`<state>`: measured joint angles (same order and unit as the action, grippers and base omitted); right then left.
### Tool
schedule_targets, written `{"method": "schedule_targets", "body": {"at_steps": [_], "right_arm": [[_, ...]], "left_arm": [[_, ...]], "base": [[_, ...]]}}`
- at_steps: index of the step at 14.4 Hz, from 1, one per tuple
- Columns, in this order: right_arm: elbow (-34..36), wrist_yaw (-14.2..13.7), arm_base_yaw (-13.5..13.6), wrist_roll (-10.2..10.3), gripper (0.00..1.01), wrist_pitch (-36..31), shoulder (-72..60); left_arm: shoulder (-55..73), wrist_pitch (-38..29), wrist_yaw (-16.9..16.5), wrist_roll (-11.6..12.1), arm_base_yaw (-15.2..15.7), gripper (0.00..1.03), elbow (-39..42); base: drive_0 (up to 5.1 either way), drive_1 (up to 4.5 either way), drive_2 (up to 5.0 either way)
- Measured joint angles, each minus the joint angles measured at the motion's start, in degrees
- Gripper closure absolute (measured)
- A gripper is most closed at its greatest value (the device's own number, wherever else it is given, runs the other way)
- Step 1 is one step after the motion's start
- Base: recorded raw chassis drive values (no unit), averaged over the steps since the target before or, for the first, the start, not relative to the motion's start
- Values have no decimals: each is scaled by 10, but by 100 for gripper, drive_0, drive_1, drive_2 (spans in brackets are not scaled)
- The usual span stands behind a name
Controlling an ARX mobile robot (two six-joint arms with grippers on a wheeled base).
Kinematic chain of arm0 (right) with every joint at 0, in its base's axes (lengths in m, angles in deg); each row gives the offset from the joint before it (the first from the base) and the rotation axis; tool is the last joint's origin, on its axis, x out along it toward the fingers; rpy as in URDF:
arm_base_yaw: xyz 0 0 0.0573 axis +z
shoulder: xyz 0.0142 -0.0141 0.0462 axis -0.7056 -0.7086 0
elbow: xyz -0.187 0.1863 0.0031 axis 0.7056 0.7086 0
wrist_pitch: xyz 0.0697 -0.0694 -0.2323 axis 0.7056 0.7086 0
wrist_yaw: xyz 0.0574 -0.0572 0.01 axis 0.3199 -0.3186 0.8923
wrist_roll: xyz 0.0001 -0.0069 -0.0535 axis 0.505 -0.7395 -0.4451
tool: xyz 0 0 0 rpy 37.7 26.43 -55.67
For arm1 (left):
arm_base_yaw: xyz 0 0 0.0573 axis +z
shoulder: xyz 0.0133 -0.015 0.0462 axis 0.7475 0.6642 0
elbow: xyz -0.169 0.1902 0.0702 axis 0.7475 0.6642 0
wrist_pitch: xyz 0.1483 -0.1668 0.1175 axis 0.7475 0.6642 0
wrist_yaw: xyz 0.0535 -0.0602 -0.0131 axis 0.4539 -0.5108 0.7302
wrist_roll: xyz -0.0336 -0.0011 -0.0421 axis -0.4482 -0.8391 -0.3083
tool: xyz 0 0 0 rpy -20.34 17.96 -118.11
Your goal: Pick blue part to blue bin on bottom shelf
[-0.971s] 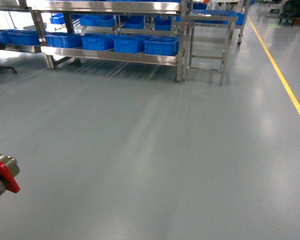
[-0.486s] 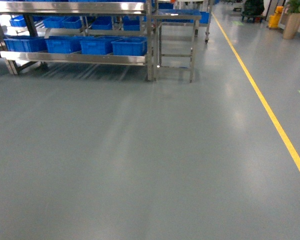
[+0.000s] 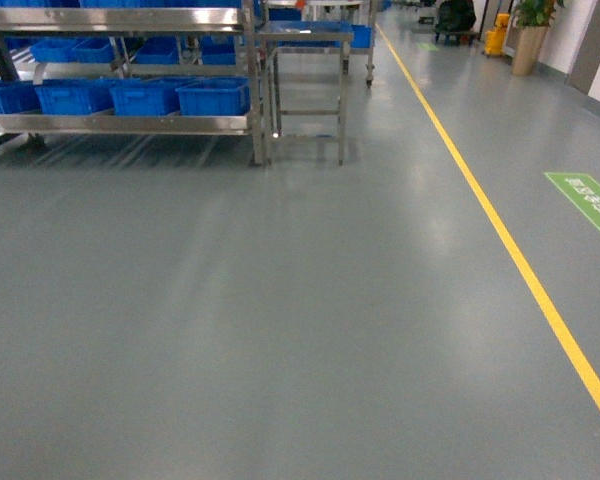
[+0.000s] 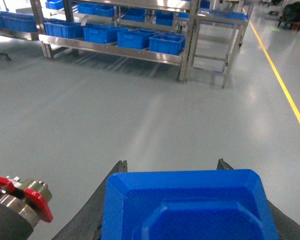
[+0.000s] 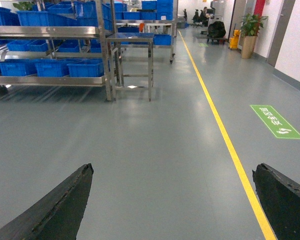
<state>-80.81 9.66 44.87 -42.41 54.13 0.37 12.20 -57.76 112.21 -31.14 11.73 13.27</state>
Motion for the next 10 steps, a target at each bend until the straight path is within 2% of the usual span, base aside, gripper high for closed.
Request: {"method": "schedule_targets", "body": {"at_steps": [10], "right_arm": [[0,0,0,0,3,1,0]], "left_arm": [[-1,0,0,0,1,60,0]], "base": [[2,413,-410]]}}
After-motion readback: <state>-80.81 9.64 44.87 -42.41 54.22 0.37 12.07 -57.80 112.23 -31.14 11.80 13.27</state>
